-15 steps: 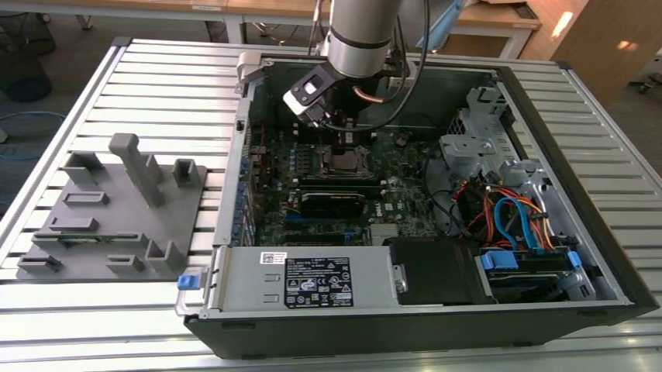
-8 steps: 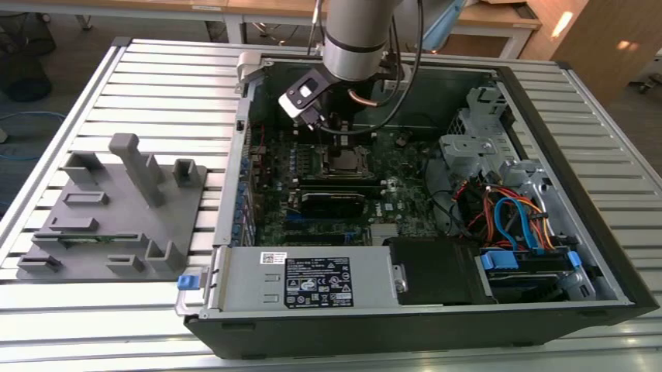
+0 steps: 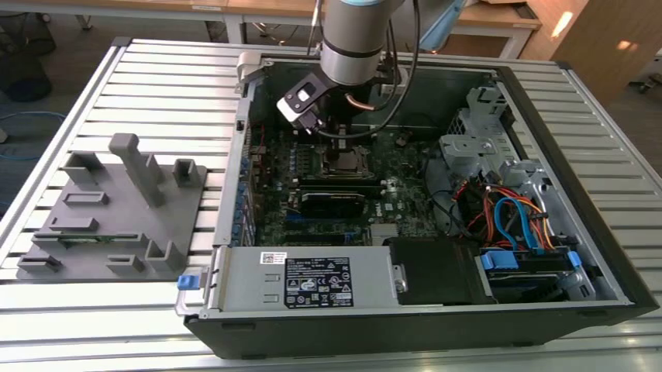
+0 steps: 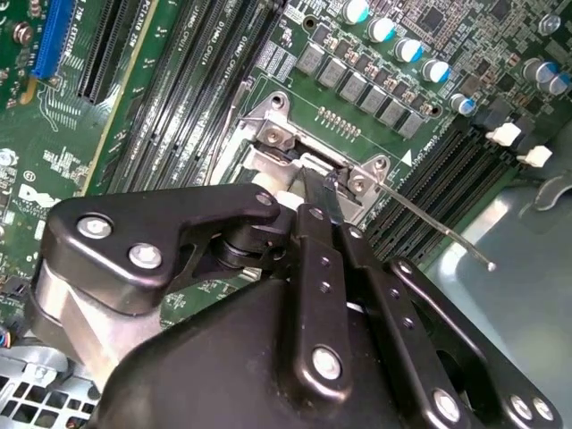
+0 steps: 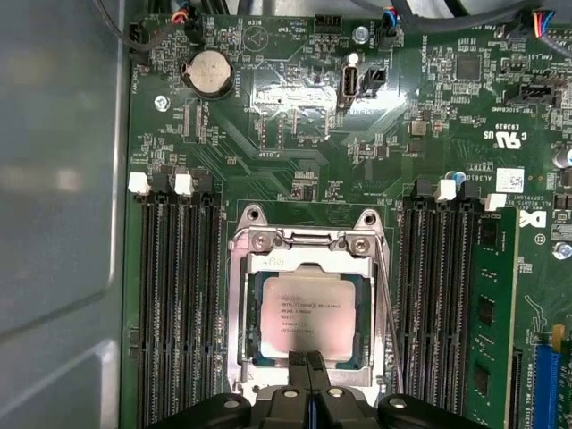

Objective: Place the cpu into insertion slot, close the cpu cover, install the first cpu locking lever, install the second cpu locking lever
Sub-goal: 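Close the cpu cover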

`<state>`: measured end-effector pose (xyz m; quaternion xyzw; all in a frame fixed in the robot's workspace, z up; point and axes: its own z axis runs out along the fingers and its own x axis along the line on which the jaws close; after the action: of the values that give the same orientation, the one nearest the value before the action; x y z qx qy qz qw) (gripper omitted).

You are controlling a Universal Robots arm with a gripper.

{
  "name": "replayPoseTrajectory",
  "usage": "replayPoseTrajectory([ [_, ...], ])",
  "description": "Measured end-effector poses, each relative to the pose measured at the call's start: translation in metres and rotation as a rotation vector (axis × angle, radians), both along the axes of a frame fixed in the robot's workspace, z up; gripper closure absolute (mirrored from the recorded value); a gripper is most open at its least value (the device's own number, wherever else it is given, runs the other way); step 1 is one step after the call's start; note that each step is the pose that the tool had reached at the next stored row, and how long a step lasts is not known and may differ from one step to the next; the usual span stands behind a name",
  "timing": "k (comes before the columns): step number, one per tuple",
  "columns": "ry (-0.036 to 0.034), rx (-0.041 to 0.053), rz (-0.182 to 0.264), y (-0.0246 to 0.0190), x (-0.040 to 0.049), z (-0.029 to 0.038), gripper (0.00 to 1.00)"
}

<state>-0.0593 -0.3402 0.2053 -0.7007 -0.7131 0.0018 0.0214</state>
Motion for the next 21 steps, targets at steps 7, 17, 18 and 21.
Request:
replayPoseTrajectory([
  [7,0.0000,0.0000,0.000,0.0000,-0.0010,-0.0043,0.90],
  [17,-0.0001,0.0001,0.000,0.0000,-0.0031,-0.0059,0.90],
  [18,0.0000,0.0000,0.000,0.0000,-0.0035,-0.0058,0.90],
  [21,0.0000,0.0000,0.000,0.0000,-0.0040,-0.0059,0.90],
])
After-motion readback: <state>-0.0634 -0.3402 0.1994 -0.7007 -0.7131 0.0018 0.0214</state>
